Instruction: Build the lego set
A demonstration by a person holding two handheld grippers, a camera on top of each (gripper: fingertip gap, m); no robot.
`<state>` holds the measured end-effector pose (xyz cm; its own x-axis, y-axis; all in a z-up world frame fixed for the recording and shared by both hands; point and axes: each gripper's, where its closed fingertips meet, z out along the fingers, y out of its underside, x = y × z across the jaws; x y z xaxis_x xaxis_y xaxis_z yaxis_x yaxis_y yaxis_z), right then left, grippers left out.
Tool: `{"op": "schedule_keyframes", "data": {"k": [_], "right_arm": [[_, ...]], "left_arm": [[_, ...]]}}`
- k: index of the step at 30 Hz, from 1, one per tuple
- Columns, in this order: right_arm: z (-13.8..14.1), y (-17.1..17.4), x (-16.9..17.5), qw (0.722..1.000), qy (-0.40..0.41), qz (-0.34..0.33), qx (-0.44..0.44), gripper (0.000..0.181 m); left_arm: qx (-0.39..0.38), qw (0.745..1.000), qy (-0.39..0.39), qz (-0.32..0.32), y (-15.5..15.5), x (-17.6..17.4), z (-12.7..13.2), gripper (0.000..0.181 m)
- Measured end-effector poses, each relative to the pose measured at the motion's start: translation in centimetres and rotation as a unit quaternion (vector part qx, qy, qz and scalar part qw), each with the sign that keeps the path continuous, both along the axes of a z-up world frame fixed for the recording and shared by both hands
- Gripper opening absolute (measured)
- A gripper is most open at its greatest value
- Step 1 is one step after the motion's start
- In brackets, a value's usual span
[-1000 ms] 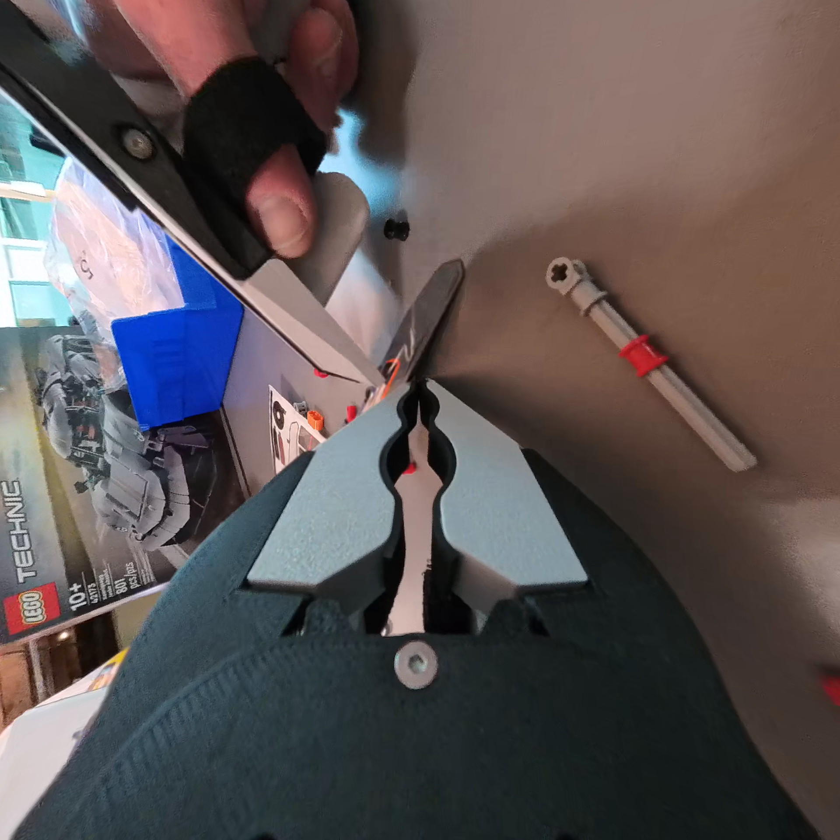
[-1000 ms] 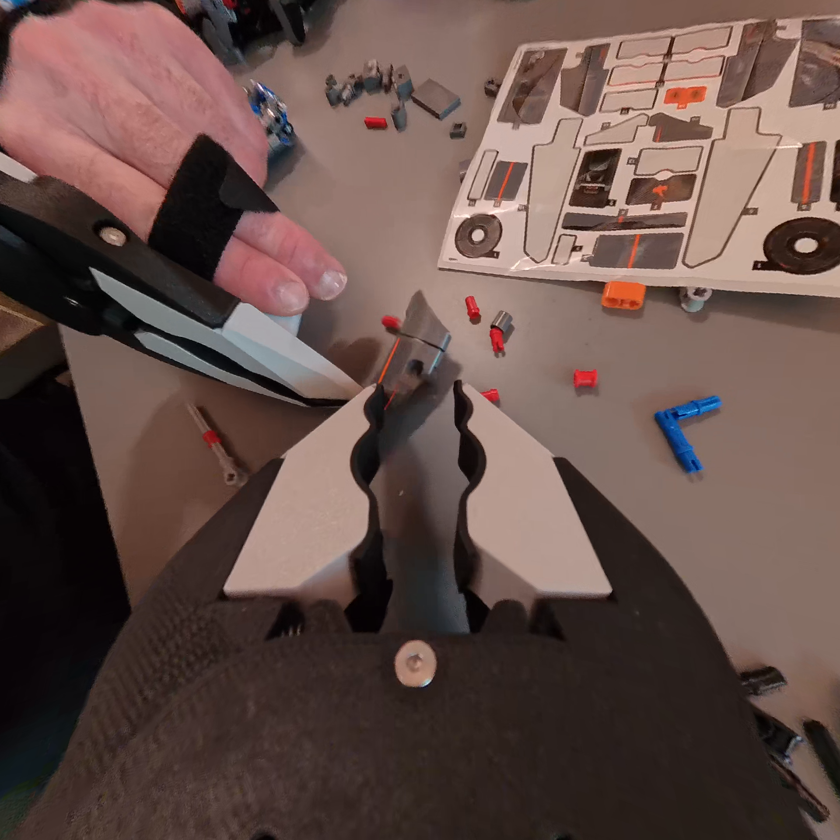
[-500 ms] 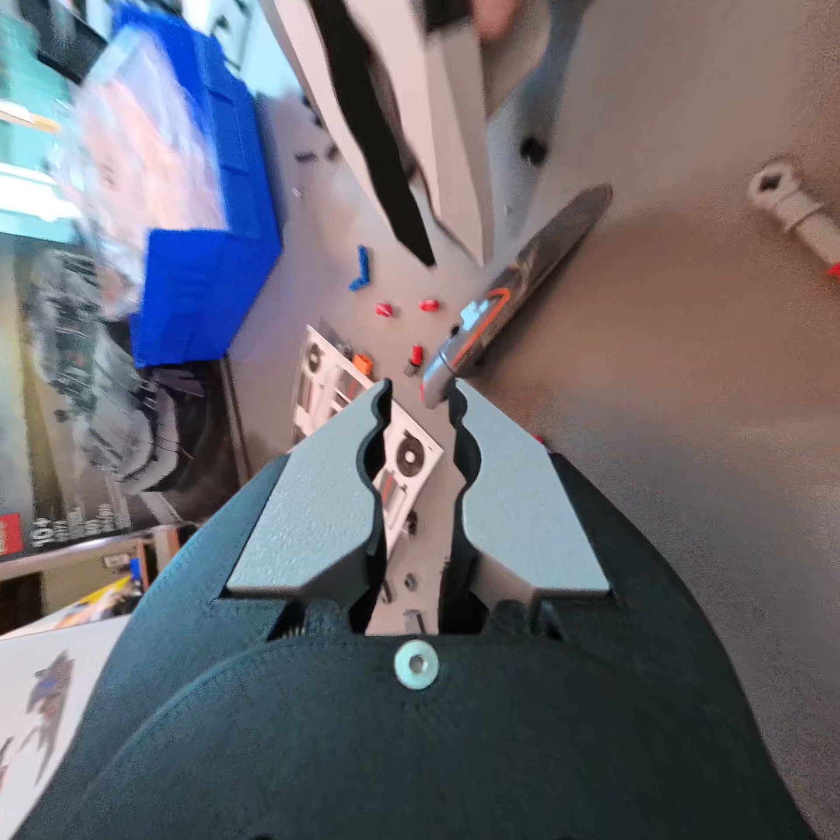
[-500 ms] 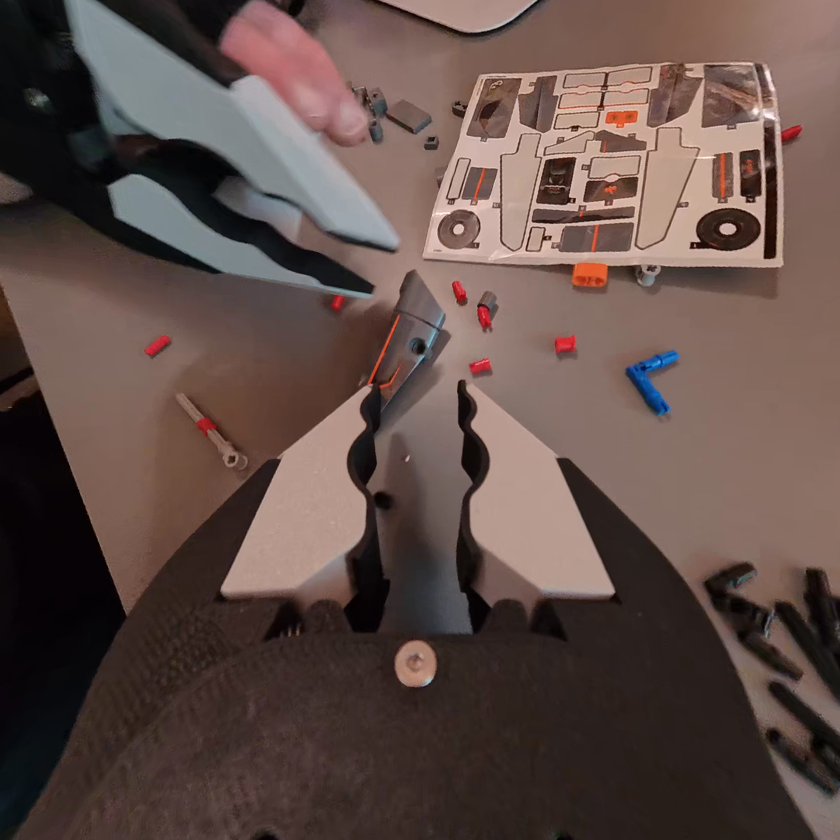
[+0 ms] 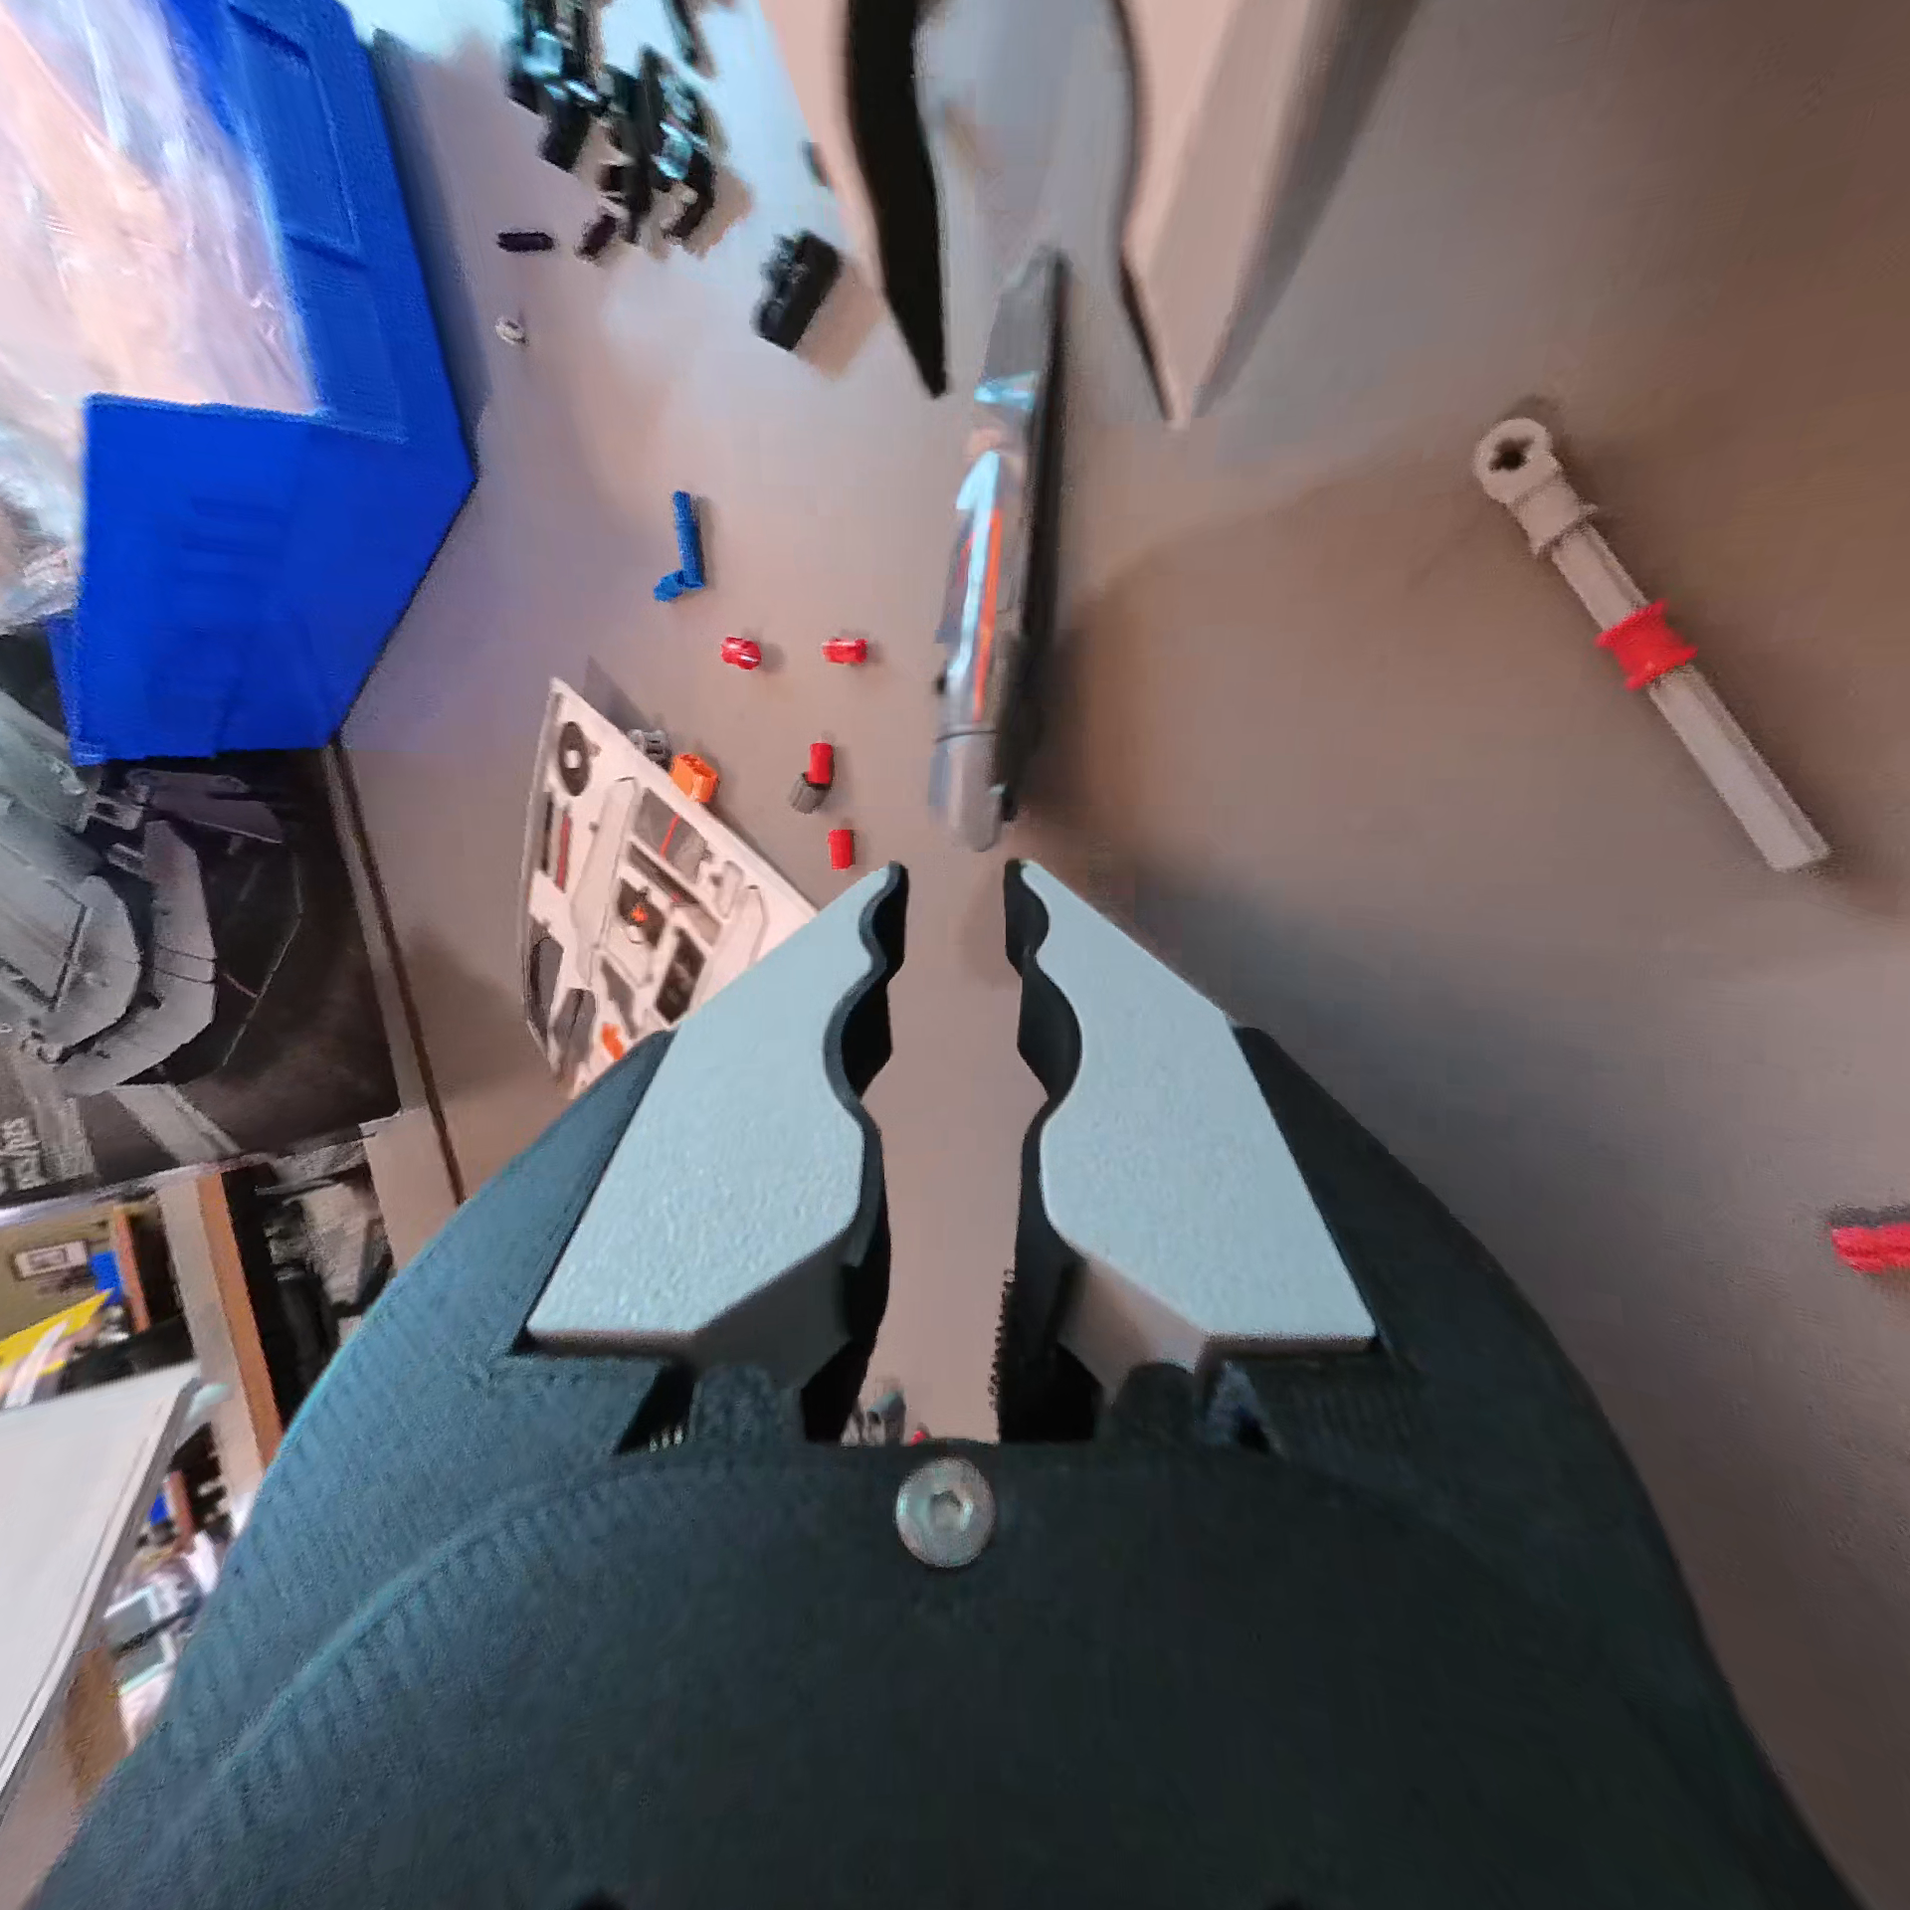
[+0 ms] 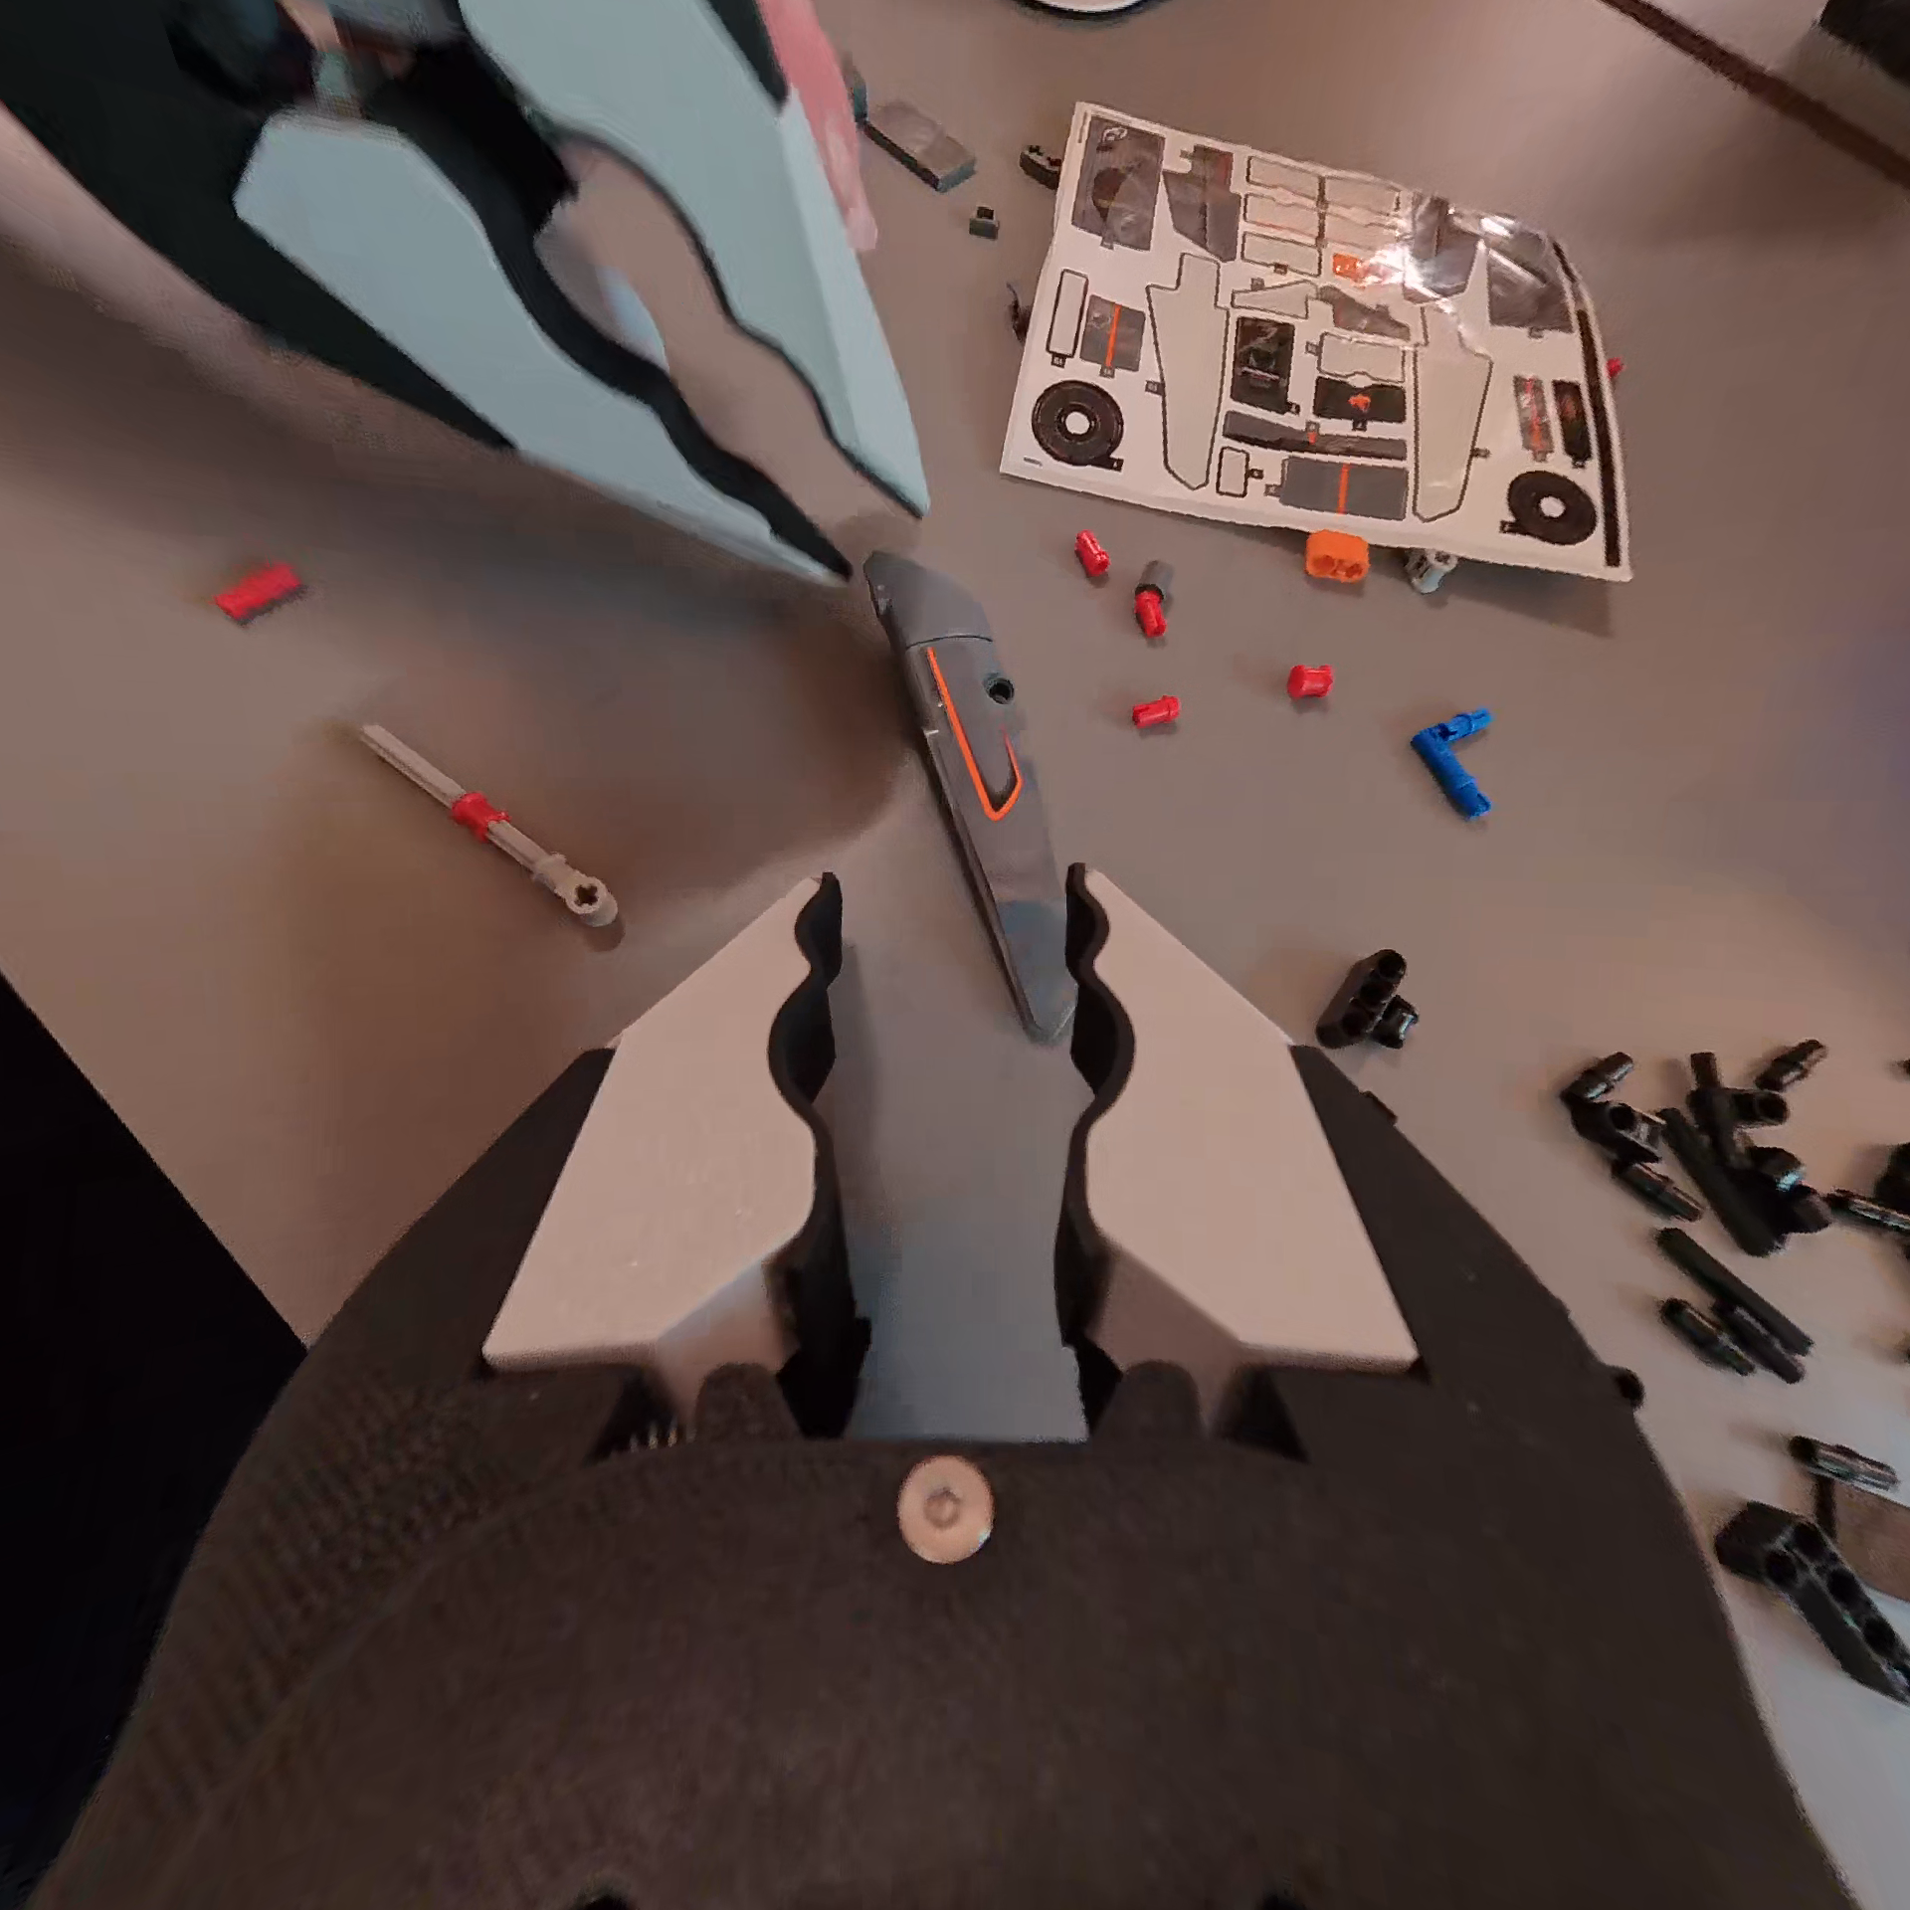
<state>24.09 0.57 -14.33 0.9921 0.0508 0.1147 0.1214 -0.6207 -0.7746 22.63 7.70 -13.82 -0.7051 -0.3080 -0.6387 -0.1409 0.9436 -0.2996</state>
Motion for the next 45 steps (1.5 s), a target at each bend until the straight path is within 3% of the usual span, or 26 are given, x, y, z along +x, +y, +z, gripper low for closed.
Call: {"op": "schedule_keyframes", "data": {"k": [3,8,17,29,40,45], "right_arm": [[-0.1,-0.2,0.3,0.999,-0.035,-0.007,0.005,0.042],[-0.5,-0.4,1.0,0.999,-0.046,-0.019,-0.003,0.039],[-0.8,-0.1,1.3,0.999,-0.039,-0.012,-0.01,0.032],[0.8,-0.9,1.4,0.997,-0.068,0.022,0.029,0.025],[1.3,-2.2,2.6,0.999,-0.032,0.027,0.027,0.015],[1.6,-2.0,2.4,0.998,0.038,0.033,0.027,0.016]], "left_arm": [[-0.028,0.999,-0.014,-0.006,-0.6,0.5,0.9,0.026],[-0.01,1.0,-0.008,-0.02,-1.2,1.2,0.2,0.036],[0.014,0.999,-0.008,-0.046,-2.2,1.7,-1.4,0.012],[0.009,0.999,0.01,-0.05,-2.1,1.8,-1.3,0.01],[0.023,0.998,0.018,-0.051,-2.2,2.0,-1.4,0.01],[0.028,0.998,0.017,-0.052,-2.3,2.0,-1.4,0.01]]}}
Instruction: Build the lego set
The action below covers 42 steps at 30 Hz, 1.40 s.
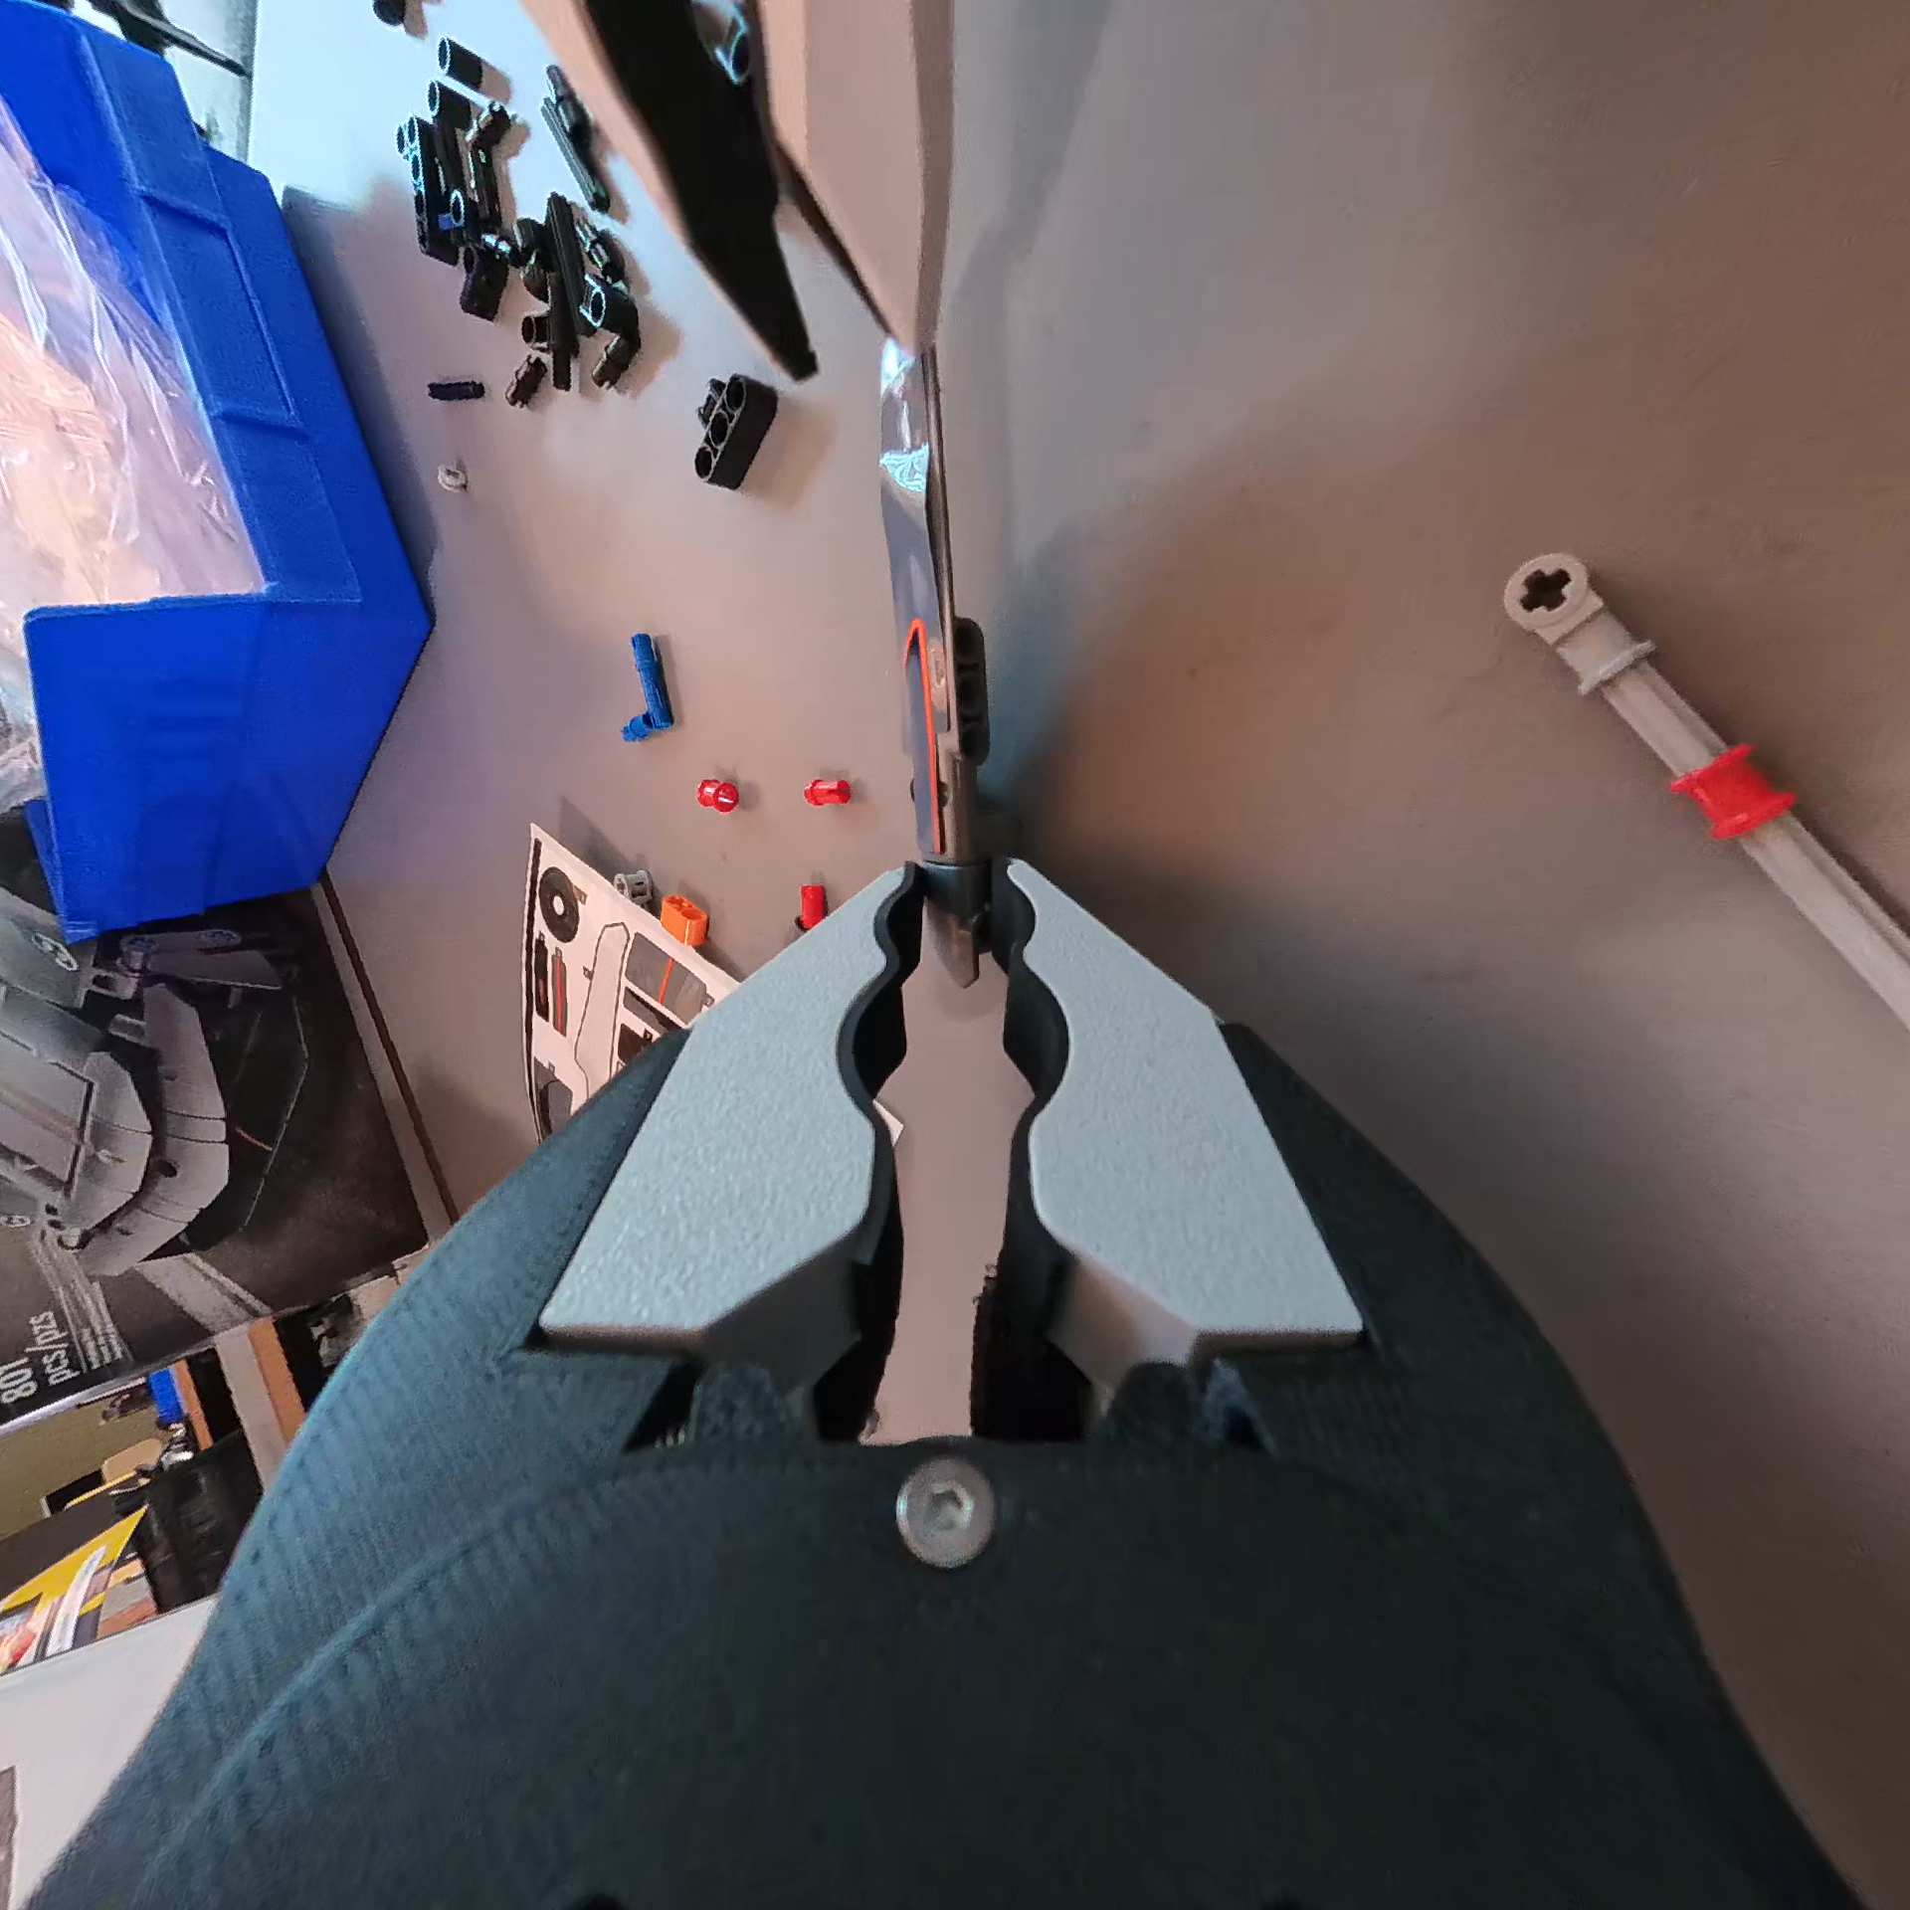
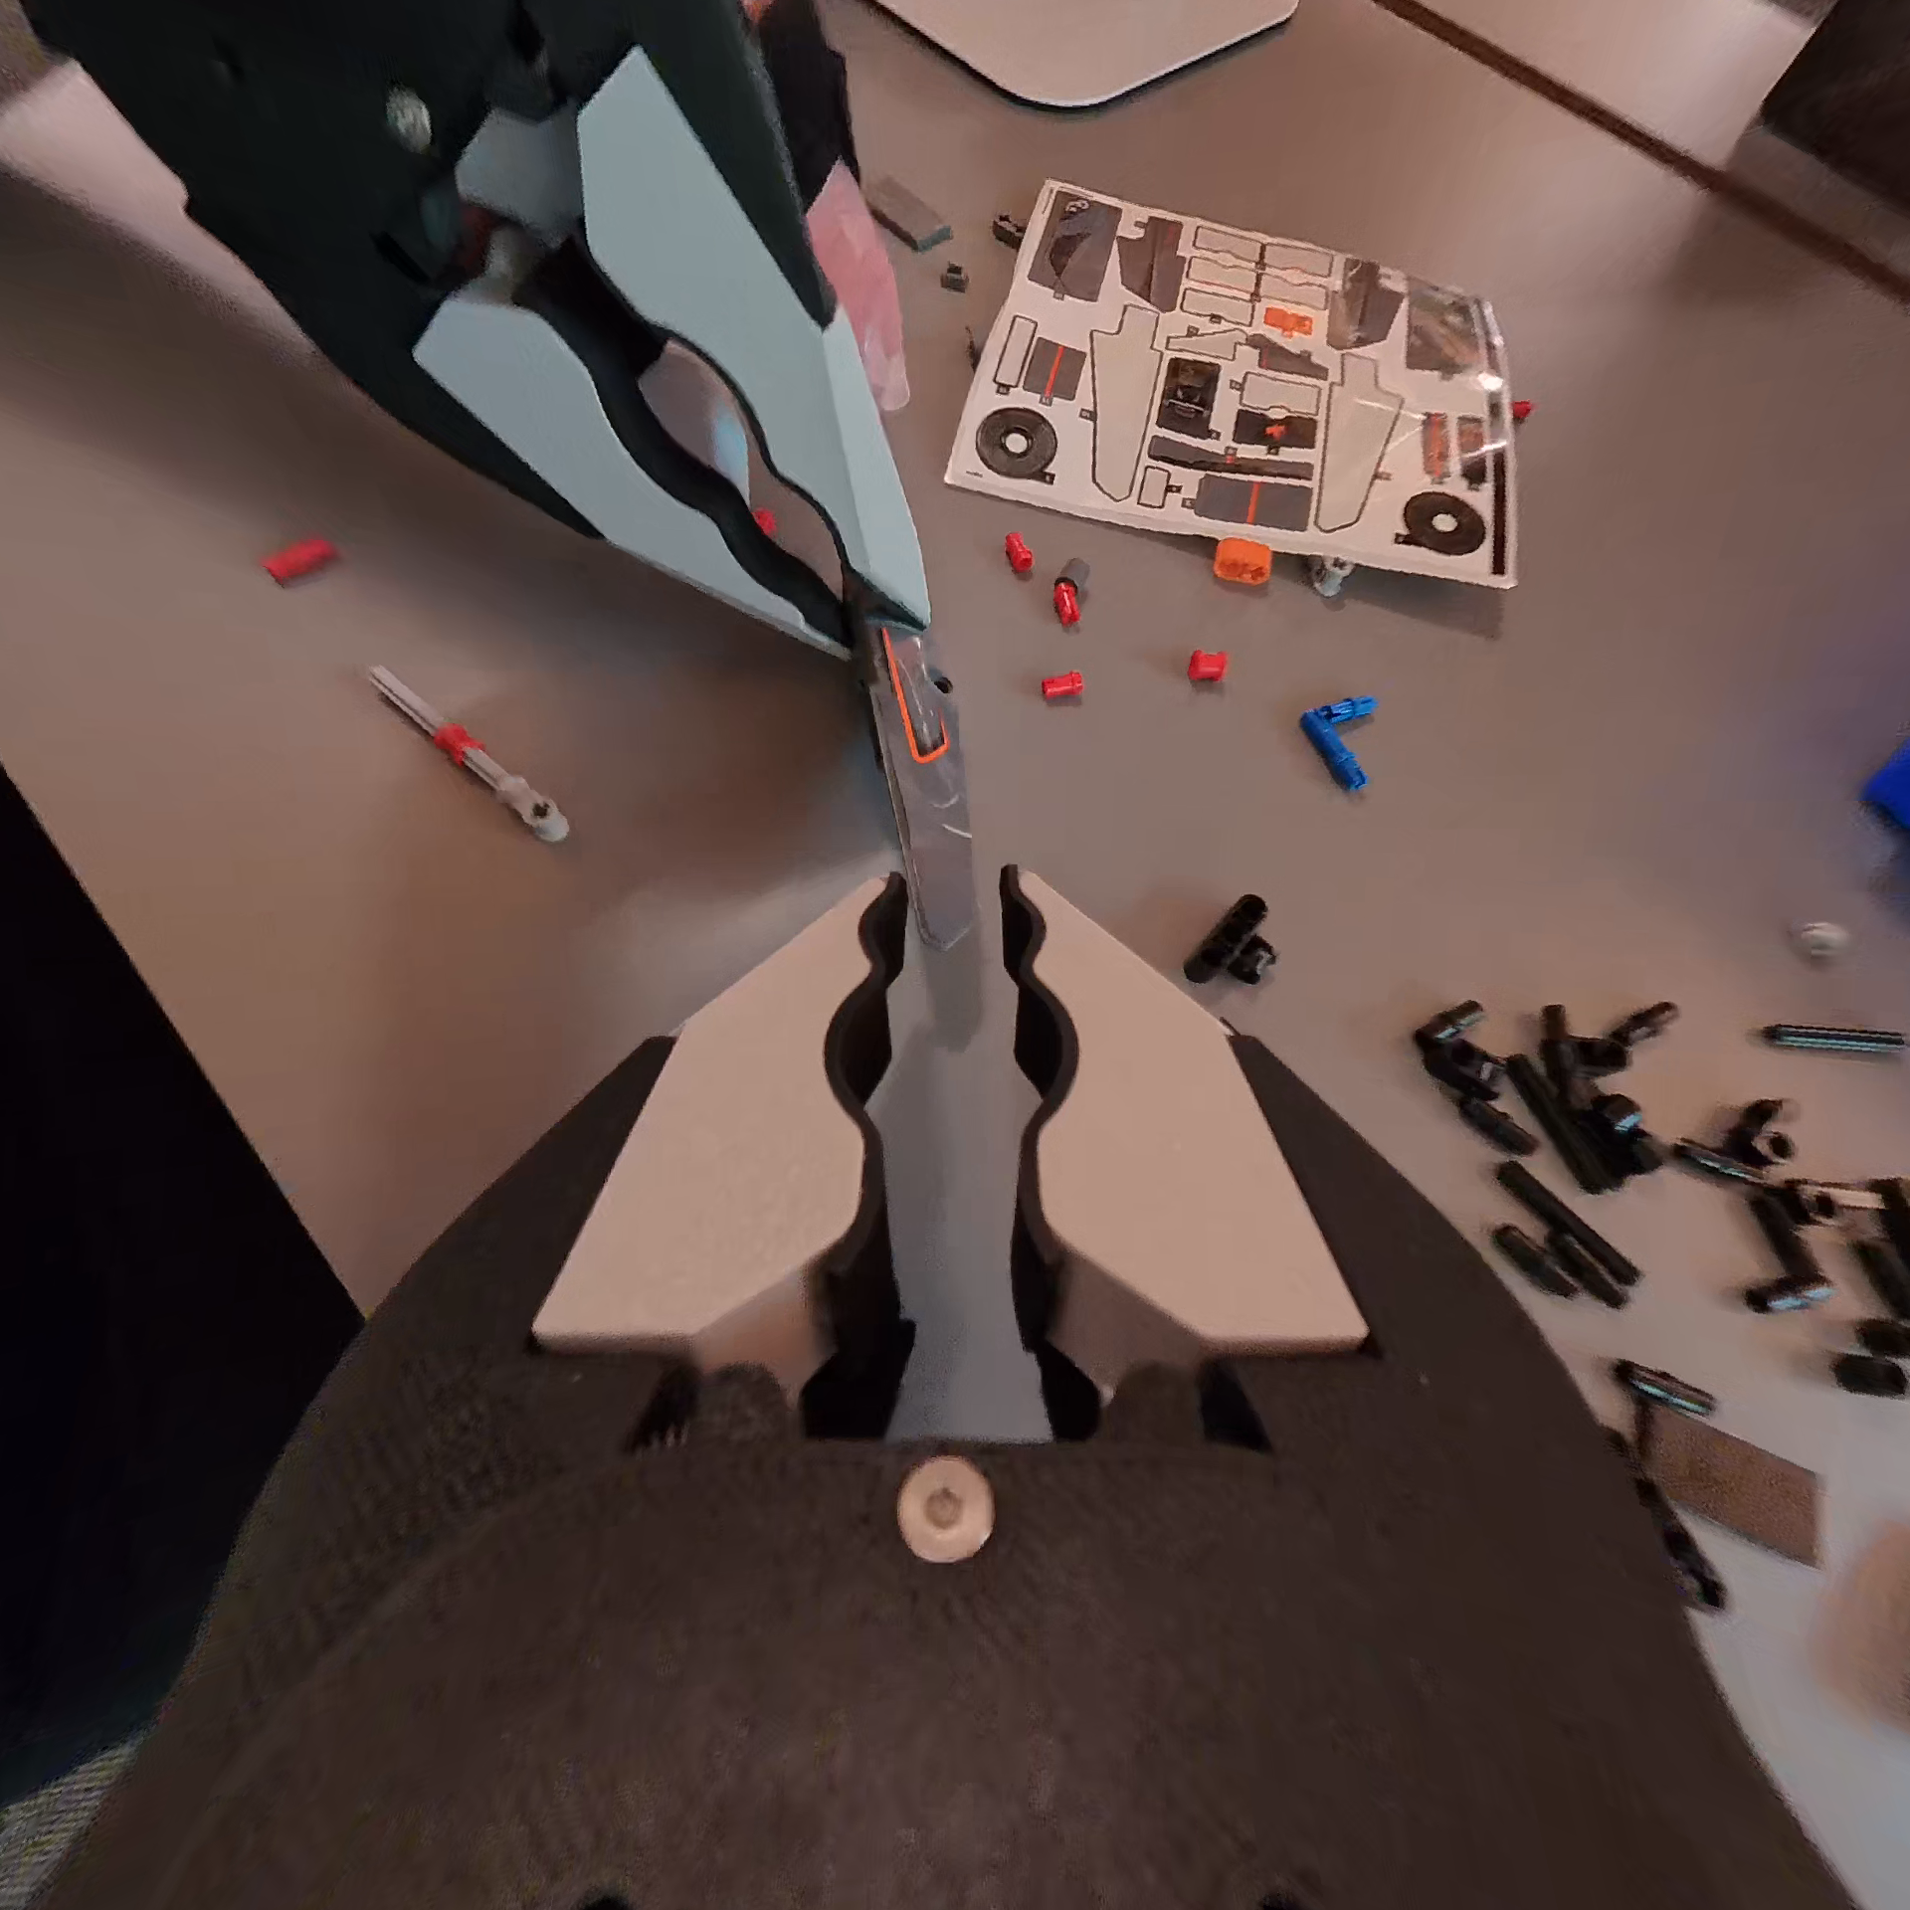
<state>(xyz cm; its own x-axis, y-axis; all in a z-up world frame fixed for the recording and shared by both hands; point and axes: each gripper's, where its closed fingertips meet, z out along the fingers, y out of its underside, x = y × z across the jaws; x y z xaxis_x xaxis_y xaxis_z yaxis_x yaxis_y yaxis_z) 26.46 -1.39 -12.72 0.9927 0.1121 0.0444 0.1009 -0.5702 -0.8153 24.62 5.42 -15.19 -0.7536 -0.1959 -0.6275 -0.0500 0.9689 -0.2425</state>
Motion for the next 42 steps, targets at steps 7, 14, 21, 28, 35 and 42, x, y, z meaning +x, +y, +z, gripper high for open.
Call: {"op": "schedule_keyframes", "data": {"k": [7,14,21,28,35,42], "right_arm": [[-0.7,1.1,0.3,0.988,0.152,0.026,-0.024,0.026],[-1.3,1.3,-0.3,0.986,0.16,0.039,-0.039,0.02],[-1.5,1.0,-0.7,0.984,0.168,0.037,-0.05,0.019],[-1.8,1.1,-0.8,0.982,0.176,0.026,-0.06,0.02],[-2.1,1.2,-1.0,0.981,0.18,0.023,-0.071,0.022],[-2.4,1.5,-1.6,0.979,0.182,0.034,-0.084,0.02]], "left_arm": [[0.023,1.0,-0.016,-0.004,0.0,0.0,0.0,0.01],[0.04,0.998,-0.04,-0.007,0.0,-0.1,0.0,0.009],[0.069,0.994,-0.089,-0.011,0.0,-0.3,0.0,0.008],[0.099,0.985,-0.14,-0.019,0.0,-0.4,0.0,0.008],[0.125,0.976,-0.178,-0.028,0.0,-0.5,0.2,0.007],[0.131,0.973,-0.188,-0.036,0.0,-0.5,0.1,0.007]]}}
